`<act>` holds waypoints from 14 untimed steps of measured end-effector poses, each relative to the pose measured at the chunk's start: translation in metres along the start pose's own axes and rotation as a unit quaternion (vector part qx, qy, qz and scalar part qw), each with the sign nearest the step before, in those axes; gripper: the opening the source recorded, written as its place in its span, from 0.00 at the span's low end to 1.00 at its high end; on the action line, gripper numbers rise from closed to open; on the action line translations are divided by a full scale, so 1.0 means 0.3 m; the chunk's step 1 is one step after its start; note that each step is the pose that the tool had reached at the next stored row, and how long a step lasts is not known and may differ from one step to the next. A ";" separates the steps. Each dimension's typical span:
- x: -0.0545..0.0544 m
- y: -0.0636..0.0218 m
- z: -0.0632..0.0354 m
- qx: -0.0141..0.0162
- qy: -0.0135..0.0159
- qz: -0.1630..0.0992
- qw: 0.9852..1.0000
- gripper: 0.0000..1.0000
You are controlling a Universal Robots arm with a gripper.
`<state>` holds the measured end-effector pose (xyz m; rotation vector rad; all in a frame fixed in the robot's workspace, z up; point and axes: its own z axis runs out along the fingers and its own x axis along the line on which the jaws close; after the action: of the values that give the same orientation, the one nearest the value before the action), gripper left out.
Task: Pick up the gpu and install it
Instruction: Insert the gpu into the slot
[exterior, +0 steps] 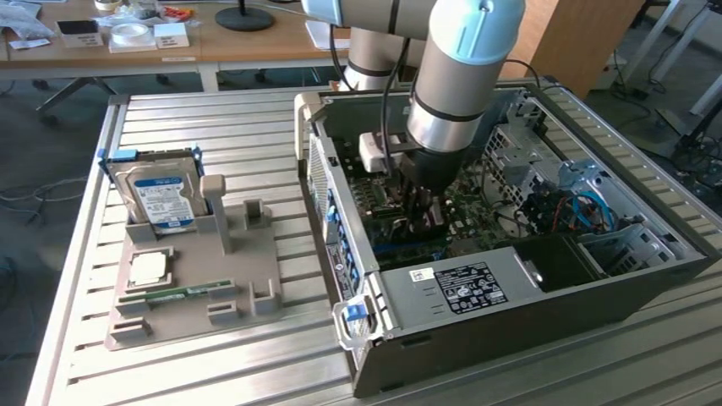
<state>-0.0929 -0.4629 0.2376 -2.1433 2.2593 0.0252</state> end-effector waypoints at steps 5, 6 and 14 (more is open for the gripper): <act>0.000 0.002 0.002 0.000 0.000 0.000 1.000 0.27; 0.000 0.002 0.002 0.000 0.000 0.000 1.000 0.27; 0.000 0.003 0.002 0.000 0.000 0.000 1.000 0.27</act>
<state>-0.0937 -0.4629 0.2369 -2.1429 2.2596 0.0255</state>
